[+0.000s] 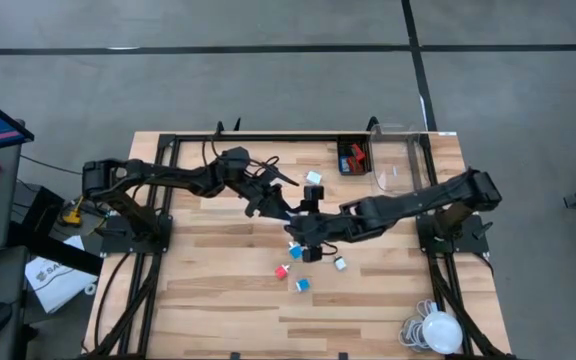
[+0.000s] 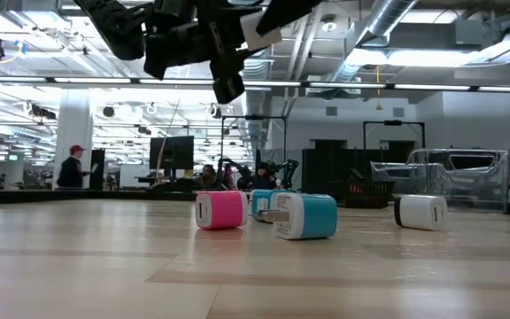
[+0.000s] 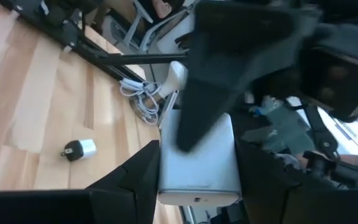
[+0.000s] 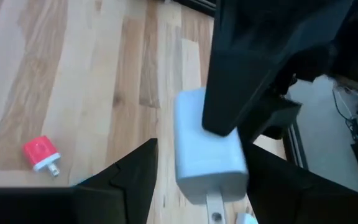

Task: Pick & Place Office items
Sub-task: Put the bottom white charger adapter into the transparent bin

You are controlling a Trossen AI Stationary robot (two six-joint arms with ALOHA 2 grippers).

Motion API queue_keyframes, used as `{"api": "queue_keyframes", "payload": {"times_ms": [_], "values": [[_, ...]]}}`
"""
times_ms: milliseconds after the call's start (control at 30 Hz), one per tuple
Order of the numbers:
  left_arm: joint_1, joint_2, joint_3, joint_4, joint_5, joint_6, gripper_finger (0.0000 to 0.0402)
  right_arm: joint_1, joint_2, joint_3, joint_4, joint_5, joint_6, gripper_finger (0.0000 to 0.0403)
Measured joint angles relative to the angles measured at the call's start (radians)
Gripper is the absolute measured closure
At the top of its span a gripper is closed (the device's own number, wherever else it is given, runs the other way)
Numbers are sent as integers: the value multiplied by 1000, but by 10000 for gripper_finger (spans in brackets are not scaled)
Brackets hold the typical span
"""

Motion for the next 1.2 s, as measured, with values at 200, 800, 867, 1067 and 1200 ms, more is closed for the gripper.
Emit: {"api": "queue_keyframes", "payload": {"times_ms": [200,800,867,1067,1200], "values": [[0,-21,1,-8,1,3,236,-1,2,0,15,42,-13,236],[249,-194,2,-51,330,117,179,19,-77,0,-189,34,340,289],[301,-251,2,-94,343,148,189,19,-93,0,-290,79,458,289],[432,-417,1,-368,366,271,216,-29,-148,0,-709,193,1049,289],[449,-519,1,-532,341,358,231,-127,-169,-1,-939,163,1352,289]]}}
